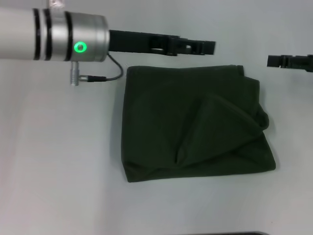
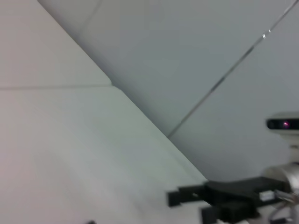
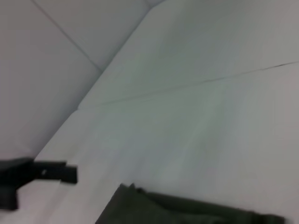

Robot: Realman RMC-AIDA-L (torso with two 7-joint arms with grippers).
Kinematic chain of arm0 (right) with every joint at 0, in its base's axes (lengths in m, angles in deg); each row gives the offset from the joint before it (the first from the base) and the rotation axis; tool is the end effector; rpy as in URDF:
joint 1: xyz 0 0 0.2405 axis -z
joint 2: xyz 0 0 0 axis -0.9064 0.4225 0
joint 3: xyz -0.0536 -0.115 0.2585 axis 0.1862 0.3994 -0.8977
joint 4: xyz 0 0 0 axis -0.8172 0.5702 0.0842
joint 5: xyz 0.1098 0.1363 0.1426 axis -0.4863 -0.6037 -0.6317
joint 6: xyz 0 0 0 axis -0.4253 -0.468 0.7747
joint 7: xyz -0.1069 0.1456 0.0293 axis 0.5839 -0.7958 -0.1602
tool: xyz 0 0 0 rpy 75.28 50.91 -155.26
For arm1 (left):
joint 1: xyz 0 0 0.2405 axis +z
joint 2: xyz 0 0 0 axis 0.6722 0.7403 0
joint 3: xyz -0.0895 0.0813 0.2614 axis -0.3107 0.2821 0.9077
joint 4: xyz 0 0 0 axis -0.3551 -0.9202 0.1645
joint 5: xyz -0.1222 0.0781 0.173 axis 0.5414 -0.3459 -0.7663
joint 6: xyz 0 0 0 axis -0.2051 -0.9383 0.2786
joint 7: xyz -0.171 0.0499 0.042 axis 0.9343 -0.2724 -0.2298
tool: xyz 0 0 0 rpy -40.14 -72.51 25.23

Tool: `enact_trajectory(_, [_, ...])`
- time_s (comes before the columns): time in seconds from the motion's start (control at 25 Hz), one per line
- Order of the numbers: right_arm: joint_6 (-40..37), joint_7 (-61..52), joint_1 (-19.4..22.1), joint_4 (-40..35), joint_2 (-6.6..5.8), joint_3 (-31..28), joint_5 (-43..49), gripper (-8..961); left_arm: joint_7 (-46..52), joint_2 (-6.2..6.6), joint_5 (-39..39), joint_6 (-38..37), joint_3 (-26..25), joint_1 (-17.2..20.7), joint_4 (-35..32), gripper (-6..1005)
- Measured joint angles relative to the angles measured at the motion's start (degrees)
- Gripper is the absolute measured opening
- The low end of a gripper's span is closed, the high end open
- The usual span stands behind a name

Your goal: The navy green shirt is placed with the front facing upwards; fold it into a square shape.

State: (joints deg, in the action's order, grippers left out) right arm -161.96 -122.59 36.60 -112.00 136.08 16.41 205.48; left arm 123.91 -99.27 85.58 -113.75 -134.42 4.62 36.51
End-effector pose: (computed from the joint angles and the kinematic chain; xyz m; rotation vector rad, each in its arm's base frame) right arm 0.3578 0.3729 0.0347 -2.3517 1.4041 0.6405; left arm -0.1375 0.4066 -0.1095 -2.7718 -1.2324 -0.6780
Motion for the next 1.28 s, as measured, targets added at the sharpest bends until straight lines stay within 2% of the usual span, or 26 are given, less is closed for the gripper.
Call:
enact_trajectory(0.2, [-2.62, 1.34, -0.41, 0.00, -0.40, 0.61, 2.10, 914, -4.34, -0.04, 0.66, -0.36, -4.31, 3.67, 0.27, 934])
enact_trajectory(0.28, [-2.47, 1.41, -0.76, 0.00, -0.12, 1.27, 2.74, 914, -6.50, -0.04, 2.47, -0.63, -5.25, 5.20, 0.06, 933])
enact_trajectory(0.6, [0.33, 1.23, -2.68, 0.32, 2.05, 5.07, 3.24, 914, -11.11, 0.06, 7.29, -1.70, -6.71, 8.30, -0.29, 929])
enact_trajectory(0.88, [1.21, 1.40, -4.85, 0.39, 4.36, 7.61, 3.29, 914, -12.79, 0.07, 7.48, -1.23, -6.75, 7.96, -1.72, 926])
enact_trajectory(1.28, [3.71, 1.48, -6.58, 0.72, 6.87, 12.33, 3.31, 906, -13.63, 0.07, 7.55, -0.53, -6.79, 7.65, -2.72, 921])
